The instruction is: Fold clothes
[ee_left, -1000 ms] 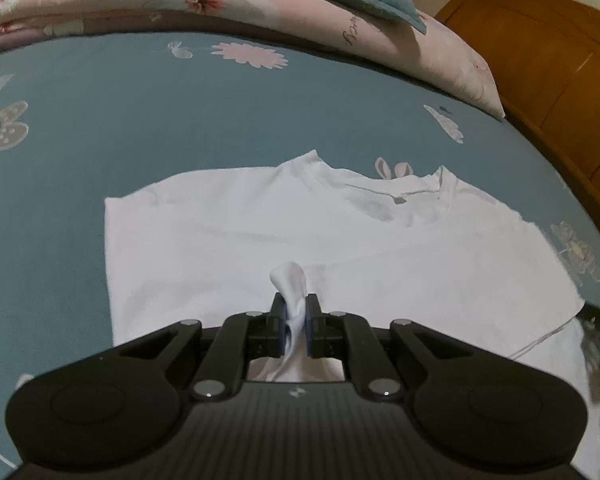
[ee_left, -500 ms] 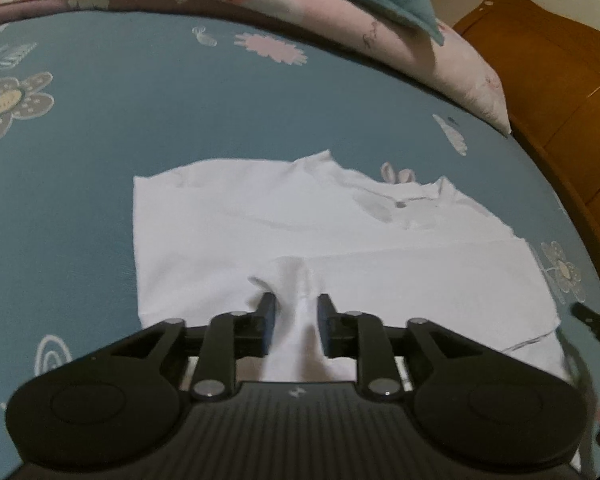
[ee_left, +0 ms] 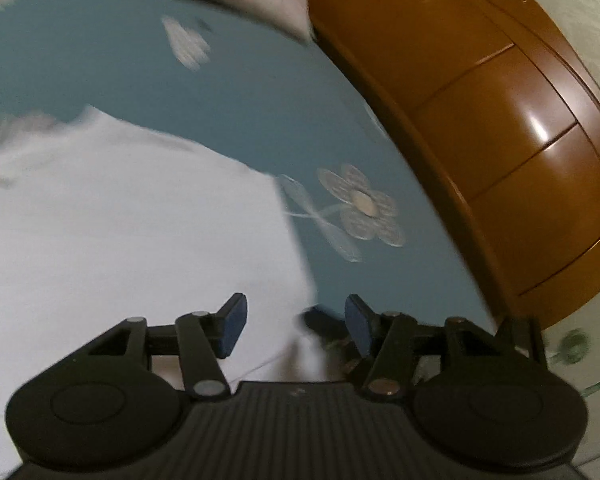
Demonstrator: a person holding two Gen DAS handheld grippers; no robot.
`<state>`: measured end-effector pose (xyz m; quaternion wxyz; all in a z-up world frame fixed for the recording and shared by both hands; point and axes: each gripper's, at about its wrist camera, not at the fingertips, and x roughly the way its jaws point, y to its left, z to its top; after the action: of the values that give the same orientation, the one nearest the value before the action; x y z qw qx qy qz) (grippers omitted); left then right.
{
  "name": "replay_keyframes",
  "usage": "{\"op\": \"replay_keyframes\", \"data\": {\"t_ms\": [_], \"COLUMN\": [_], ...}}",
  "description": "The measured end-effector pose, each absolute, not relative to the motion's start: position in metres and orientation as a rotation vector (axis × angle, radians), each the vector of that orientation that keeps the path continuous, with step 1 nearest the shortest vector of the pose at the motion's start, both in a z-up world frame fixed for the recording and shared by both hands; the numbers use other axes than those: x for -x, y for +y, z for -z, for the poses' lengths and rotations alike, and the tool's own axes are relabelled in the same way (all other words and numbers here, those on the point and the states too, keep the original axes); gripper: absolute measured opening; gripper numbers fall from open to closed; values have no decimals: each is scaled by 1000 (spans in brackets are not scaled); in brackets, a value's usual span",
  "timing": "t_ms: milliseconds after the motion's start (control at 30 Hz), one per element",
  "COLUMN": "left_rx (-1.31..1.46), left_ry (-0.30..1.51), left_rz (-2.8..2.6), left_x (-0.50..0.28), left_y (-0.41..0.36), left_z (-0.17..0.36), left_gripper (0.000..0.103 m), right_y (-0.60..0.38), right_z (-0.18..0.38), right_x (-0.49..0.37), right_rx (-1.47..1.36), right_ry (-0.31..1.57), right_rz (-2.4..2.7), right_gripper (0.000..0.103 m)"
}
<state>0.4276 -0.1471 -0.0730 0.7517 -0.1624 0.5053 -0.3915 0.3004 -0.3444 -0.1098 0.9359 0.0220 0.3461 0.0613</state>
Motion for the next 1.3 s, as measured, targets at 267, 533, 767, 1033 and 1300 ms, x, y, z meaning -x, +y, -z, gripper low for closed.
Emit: {"op": "replay_keyframes", "data": {"t_ms": [267,533,767,1033,1300], "left_rx": [437,411,352,238,181], "left_ry": [1189,1067,1030,1038,1010], "left_rz": [887,790,802,760,695], "left_x": [-467,-513,-488,-483,-480], "left_y": [-210,-235,-219,-219,-212], "left_z": [120,117,93,97,70], "left_gripper": [54,54,63,67,67], "right_y": [-353,-351,-350,-349,-350], "right_z": [112,112,112,111,108], "right_x": [-298,-297,-296,-294,-297], "right_rx": [-81,-76,-75,-85,-143], "right_ry": [706,704,701,705,717], "right_rz": [-164,-168,-162,-161,-173], "right_gripper": [0,0,0,0,14]}}
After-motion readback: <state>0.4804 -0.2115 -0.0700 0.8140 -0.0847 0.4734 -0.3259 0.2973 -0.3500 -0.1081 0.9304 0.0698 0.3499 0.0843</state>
